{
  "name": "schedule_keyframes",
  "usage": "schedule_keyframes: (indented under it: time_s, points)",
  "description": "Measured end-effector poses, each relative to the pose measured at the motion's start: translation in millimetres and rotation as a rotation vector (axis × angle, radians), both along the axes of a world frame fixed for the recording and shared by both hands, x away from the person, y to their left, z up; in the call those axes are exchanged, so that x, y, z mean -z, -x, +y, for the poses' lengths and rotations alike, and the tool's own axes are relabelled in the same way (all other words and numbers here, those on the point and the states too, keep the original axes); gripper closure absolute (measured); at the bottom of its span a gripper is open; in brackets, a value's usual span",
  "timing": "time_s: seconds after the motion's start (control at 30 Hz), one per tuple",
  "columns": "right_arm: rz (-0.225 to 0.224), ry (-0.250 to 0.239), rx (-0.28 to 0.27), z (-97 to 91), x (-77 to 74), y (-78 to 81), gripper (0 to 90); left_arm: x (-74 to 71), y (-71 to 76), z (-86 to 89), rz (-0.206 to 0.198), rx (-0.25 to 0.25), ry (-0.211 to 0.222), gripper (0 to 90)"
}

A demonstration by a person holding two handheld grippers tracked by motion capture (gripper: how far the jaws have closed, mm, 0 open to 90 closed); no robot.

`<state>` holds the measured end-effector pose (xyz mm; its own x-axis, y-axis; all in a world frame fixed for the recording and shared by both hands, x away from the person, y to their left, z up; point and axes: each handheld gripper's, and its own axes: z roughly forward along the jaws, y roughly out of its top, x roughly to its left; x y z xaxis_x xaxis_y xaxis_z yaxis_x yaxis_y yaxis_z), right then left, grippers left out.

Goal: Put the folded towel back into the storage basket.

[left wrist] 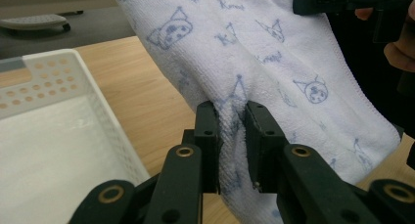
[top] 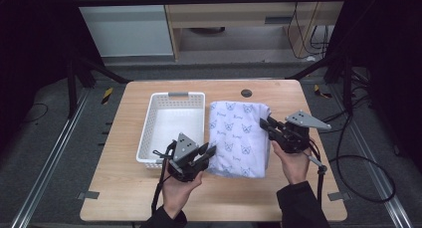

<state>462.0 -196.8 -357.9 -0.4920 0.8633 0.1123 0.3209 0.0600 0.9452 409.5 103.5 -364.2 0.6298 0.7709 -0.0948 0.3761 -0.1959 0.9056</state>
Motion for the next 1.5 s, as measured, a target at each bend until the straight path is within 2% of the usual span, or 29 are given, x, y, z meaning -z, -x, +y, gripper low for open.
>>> schedule_keyframes:
  time_s: [0.13, 0.27, 0.5, 0.63, 0.93, 1.5]
  points:
    - [-0.011, -0.002, -0.004, 9.2, -5.7, -2.5, 75.1, -3.2, -0.4, 8.0, -0.009, -0.012, -0.001, 76.4]
    - [-0.029, 0.009, -0.015, 26.3, -14.8, -5.7, 75.2, -7.9, 0.4, 19.3, -0.024, -0.031, -0.003, 76.4]
    - [-0.054, 0.026, -0.023, 49.3, -26.5, -9.6, 75.1, -16.9, -5.8, 45.2, -0.017, -0.046, 0.04, 76.4]
    - [-0.062, 0.024, -0.021, 58.7, -31.5, -12.1, 75.1, -22.2, -5.9, 51.9, -0.041, -0.057, 0.02, 76.4]
    - [-0.073, 0.036, -0.032, 80.0, -39.7, -18.8, 75.1, -24.9, -11.1, 71.8, -0.046, -0.086, 0.028, 76.4]
    - [-0.082, 0.069, -0.08, 136.3, -48.2, -38.9, 75.0, -25.3, -16.0, 119.8, -0.059, -0.177, 0.047, 76.4]
